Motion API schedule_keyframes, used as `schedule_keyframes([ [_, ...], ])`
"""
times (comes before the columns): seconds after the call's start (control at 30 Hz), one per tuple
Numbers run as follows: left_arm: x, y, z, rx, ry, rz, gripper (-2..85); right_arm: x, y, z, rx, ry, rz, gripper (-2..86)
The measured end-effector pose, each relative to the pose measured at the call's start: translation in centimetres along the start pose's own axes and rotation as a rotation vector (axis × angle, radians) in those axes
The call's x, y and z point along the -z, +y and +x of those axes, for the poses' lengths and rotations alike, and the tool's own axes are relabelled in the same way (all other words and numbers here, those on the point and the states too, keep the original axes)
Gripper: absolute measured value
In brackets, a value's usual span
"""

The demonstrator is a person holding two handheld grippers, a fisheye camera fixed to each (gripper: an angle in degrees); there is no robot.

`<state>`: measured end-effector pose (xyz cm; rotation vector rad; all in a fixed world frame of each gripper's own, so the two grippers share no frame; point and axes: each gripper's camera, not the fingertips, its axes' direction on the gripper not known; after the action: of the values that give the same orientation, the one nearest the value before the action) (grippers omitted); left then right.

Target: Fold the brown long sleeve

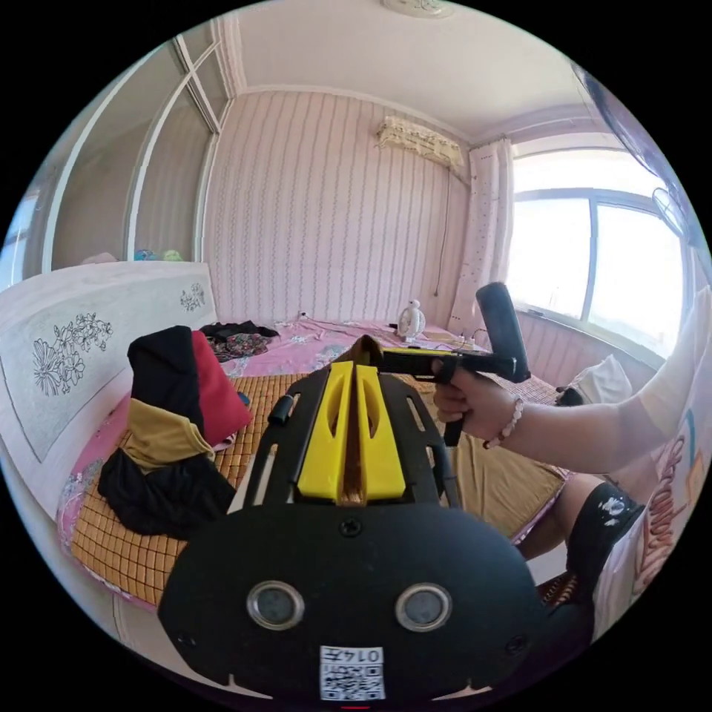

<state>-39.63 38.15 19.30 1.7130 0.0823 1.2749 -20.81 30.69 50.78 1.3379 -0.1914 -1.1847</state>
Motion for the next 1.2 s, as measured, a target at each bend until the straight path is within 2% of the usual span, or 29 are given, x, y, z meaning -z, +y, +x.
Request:
schedule_keyframes([
  [0.1,-1.0,-0.7,2.7,0.018,0.098,0.034,-0.6,9.2,1.5,3.0,-0.079,0.099,0.109,0.2],
  [0.2,-3.7,0.3,5.1,-0.008,0.129,-0.033,0.2,19.2,5.2,3.5,-0.129,0.249,0.210,0.1],
  [0.3,-8.8,2.5,6.5,0.004,0.133,-0.196,3.7,25.1,10.4,3.8,-0.195,0.461,0.148,0.2],
  [0.37,-14.0,4.2,7.4,0.012,0.182,-0.369,6.5,26.7,13.6,4.6,-0.258,0.551,0.077,0.2],
  [0.47,-20.0,5.5,8.7,-0.016,0.175,-0.554,8.0,28.2,17.4,5.7,-0.366,0.560,0.043,0.3],
  [0.57,-24.2,5.4,10.4,-0.087,0.150,-0.644,8.5,29.0,19.0,6.2,-0.414,0.579,0.060,0.3],
  [0.97,-35.7,2.0,13.7,-0.250,-0.045,-0.763,7.2,32.5,14.0,6.7,-0.334,0.475,0.325,0.3],
  [1.1,-37.2,1.2,13.9,-0.291,-0.030,-0.764,5.5,33.5,13.3,7.0,-0.330,0.478,0.365,0.3],
  [1.2,-38.1,1.2,13.8,-0.318,-0.012,-0.774,0.3,33.9,13.8,7.6,-0.354,0.486,0.347,0.4],
])
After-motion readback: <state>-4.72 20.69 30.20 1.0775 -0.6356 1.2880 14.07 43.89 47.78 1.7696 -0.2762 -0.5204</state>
